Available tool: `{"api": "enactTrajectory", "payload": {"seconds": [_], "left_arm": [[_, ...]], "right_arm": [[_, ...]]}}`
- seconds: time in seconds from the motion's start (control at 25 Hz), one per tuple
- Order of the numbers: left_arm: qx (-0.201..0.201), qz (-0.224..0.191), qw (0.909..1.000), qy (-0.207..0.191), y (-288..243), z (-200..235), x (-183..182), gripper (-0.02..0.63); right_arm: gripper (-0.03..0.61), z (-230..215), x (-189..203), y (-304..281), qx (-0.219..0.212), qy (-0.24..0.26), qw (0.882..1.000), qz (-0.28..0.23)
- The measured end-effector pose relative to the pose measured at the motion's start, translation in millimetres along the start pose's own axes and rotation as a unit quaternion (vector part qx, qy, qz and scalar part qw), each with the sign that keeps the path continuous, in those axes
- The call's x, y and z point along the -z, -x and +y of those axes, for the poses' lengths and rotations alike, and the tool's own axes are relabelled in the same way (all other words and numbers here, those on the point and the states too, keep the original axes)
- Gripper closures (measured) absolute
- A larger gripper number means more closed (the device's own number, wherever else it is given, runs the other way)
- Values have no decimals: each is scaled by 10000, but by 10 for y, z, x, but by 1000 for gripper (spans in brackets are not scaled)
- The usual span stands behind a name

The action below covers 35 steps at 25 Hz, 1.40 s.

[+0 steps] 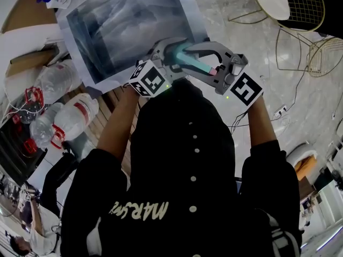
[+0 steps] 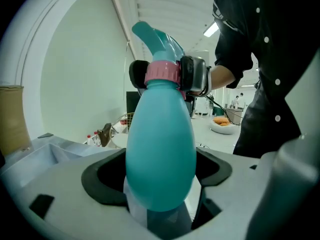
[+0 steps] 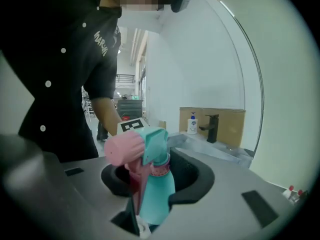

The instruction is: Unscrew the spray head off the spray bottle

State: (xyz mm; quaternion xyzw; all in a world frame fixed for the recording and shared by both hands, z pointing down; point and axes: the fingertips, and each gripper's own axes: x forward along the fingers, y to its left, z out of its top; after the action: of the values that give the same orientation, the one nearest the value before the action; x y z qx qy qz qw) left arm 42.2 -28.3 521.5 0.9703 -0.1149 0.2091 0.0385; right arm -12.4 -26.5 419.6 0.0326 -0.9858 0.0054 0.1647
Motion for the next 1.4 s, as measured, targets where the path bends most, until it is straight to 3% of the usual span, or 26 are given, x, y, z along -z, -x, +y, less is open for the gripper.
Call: {"api": "enactTrajectory", "payload": {"seconds": [0.48,0.6,0.76,0.84,0.96,1.12,1.2,1.4], "left_arm": [[179,3,9998,-4,-11,-18,-24,212],[153,17,9999,-5,-14,-6,-26,212],[136,12,9999,7,-14,-3,-16,212],[134,17,9999,4,-12,5,-12,212],[122,12,9999,2,-13,1,-12,212],[83,17,10000,13,-13,-6,-17,212],[82,24,10000,26,-17,-3,-20,212],[74,48,10000,-3,-16,-3,-20,212]], "right_arm": [[417,9,-13,21,-691,-85,9976,-13],[406,-10,18,24,-599,-127,9981,50],[323,-40,114,90,-304,-303,9991,31],[298,-84,57,164,83,-575,9978,-331],[291,-138,-141,286,1147,-1187,9804,-1079],[277,-142,-112,327,2618,-1595,9477,-891],[258,-115,-122,289,2949,-1727,9360,-844],[241,-219,-147,239,3346,-1646,9252,-704]]}}
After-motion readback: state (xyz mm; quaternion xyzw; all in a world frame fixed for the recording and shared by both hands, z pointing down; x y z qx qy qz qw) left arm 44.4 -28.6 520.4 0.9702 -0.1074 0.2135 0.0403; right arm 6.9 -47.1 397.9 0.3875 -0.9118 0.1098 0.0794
